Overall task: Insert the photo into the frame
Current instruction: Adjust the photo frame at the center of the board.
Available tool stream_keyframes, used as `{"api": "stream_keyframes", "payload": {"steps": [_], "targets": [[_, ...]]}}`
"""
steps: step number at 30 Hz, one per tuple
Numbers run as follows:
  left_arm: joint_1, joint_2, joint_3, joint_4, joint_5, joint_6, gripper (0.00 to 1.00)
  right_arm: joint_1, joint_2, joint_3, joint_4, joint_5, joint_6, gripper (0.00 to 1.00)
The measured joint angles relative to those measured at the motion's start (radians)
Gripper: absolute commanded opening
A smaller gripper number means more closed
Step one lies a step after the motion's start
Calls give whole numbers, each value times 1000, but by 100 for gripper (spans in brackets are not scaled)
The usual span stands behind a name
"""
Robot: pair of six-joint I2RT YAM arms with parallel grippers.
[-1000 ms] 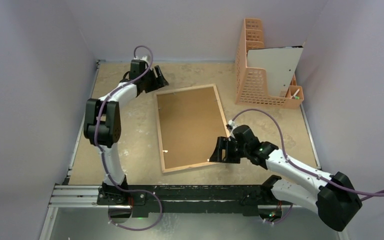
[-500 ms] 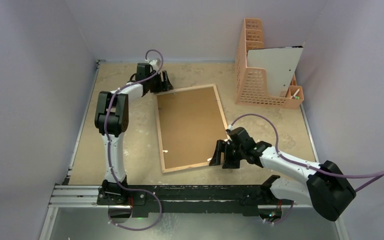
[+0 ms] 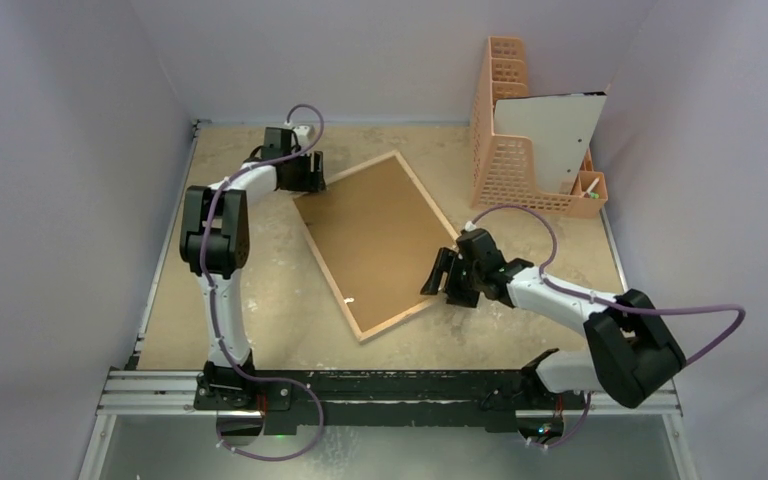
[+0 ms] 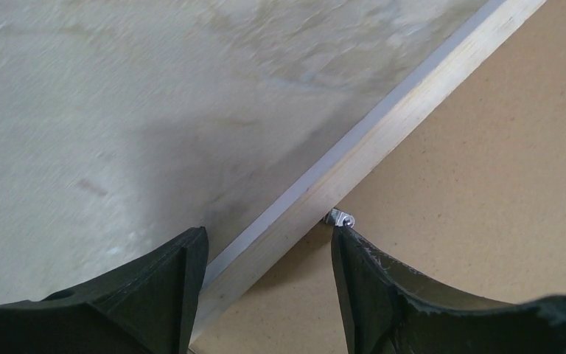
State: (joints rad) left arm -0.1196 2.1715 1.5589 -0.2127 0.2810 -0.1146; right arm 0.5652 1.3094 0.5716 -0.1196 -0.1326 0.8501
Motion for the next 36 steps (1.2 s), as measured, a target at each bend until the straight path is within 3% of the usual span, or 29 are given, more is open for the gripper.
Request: {"api": "stream_keyframes", "payload": {"steps": [12,23,28,36], "targets": [[10,-64,12,-334,-262,-84,63,-94,128,84,134,165,-92,71],[-29,-361,-354,-519,-330,-126,63,-102,173,117,152,275,-142,70],[-48,-430,-425,-587,-343,-171,65,-100,218,169,119,330,-154,67],[-64,-565,-477,-551,-409,-273,66,-99,237,224,40,373,-209,52]]}}
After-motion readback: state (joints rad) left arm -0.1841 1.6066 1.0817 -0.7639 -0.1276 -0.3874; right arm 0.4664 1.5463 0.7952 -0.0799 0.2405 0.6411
